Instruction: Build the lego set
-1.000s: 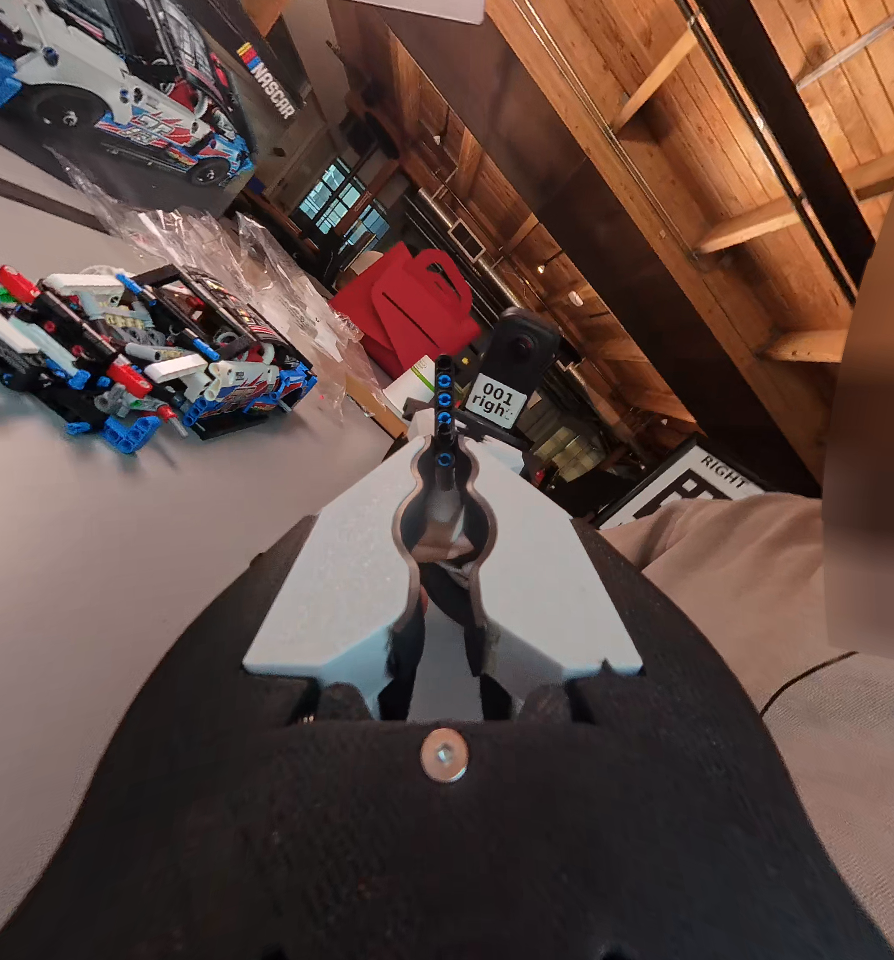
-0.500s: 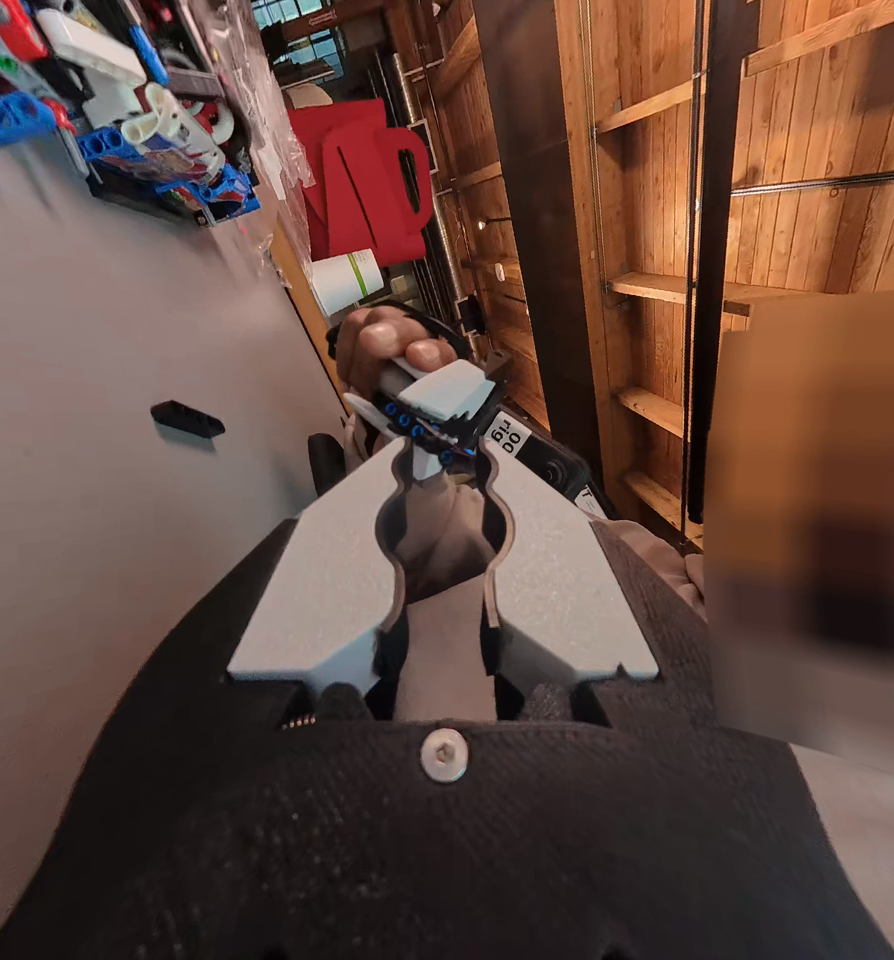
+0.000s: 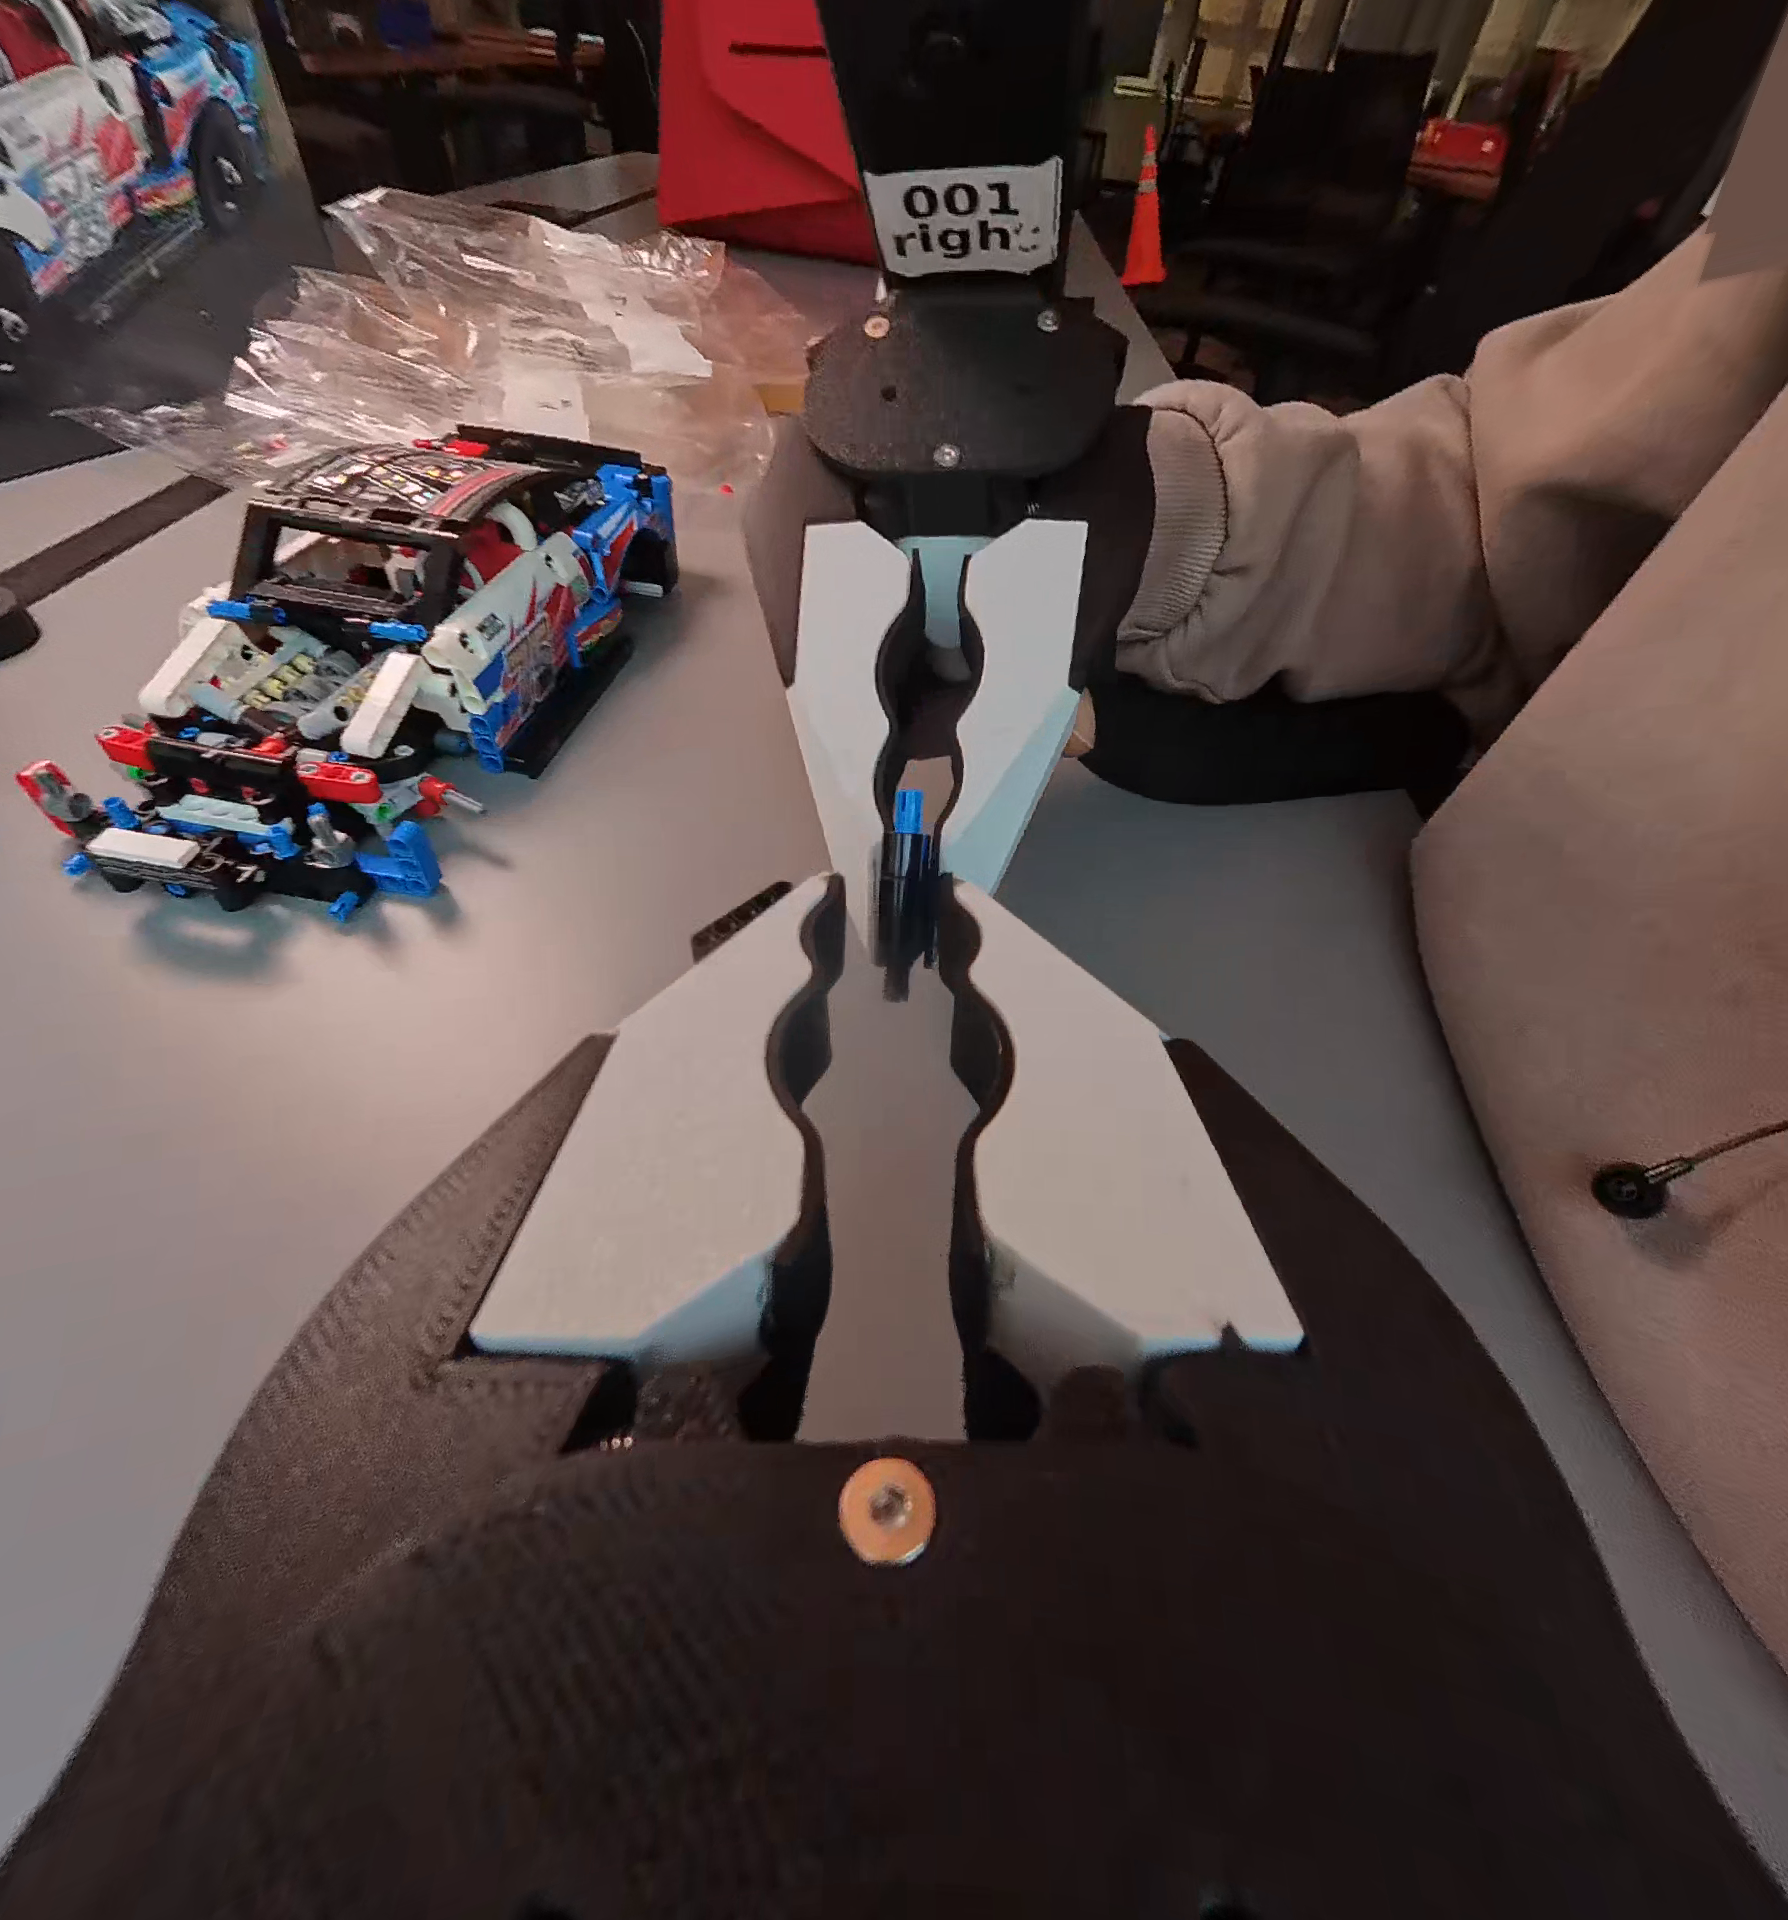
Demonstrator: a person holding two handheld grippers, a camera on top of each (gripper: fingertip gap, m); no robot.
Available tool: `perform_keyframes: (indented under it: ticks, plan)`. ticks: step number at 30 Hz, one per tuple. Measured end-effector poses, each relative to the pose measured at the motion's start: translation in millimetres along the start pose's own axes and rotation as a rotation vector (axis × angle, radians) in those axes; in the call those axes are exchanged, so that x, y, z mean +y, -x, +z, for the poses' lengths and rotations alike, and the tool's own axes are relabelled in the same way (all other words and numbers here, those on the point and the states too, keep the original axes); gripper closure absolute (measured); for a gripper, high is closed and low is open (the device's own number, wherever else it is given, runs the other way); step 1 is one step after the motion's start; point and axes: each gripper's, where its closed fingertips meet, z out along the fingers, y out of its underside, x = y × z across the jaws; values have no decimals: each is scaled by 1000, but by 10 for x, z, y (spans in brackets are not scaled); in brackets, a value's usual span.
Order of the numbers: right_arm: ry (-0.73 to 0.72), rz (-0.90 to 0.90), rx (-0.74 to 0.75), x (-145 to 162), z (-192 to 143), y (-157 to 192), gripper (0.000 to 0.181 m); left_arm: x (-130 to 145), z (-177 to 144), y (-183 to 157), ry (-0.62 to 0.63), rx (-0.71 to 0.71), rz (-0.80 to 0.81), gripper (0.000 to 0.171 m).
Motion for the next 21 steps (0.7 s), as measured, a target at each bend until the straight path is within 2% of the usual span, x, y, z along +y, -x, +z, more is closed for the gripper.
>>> perform_keyframes:
  ticks: [3,7,10,13,15,21]
  plan:
    - [4,13,-25,-9,24,44,177,88,45,-51,48,25,3,164]
    - [-16,12,-15,-46,-8,21,176,34,32,-29,24,18,-12,166]
    - [10,-26,98,-32,-197,-199,164,57,-33,127,17,-30,-85,166]
    - [202,-60,315,281,-487,-590,161,106,-128,358,6,-116,-152,166]
    - [293,-26,329,448,-527,-617,161,135,-155,444,6,-148,-178,166]
    - [464,8,308,675,-275,-598,155,214,-119,428,41,-154,-185,166]
